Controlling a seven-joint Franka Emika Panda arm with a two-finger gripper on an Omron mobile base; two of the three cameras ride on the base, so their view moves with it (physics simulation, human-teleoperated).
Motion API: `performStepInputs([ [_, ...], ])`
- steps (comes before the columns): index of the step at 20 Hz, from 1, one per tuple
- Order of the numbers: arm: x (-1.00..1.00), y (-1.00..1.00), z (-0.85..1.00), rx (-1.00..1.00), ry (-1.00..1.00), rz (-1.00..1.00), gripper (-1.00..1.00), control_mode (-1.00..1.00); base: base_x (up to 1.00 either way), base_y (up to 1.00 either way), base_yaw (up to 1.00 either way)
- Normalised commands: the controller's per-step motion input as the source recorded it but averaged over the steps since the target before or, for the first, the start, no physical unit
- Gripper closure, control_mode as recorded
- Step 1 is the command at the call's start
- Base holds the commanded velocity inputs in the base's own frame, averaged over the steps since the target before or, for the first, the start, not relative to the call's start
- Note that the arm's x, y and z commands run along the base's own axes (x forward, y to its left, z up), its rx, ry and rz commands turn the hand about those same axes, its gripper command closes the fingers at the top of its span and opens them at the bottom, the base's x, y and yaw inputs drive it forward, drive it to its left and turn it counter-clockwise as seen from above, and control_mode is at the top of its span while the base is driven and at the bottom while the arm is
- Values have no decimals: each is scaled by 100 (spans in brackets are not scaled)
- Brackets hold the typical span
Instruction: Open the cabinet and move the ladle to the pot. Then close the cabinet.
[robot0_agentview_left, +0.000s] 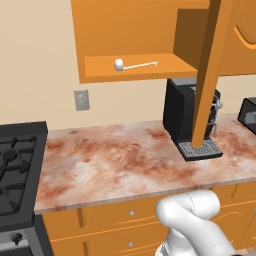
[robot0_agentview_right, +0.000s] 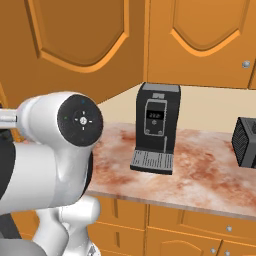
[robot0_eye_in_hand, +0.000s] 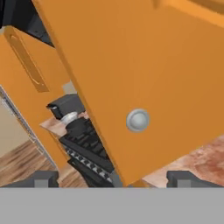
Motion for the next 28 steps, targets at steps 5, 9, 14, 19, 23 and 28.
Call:
performStepInputs([
  [5,-11,44,6,-10,1,-8,-100,-100,0,0,0],
  [9,0,49,0,-11,2,-15,-100,-100,0,0,0],
  [14,0,38,0,-9,0,-19,-100,-100,0,0,0],
  [19,3,29,0,-12,0,-24,-100,-100,0,0,0],
  [23,20,37,0,-17,0,-27,-100,-100,0,0,0],
  [28,29,37,0,-15,2,-25,-100,-100,0,0,0],
])
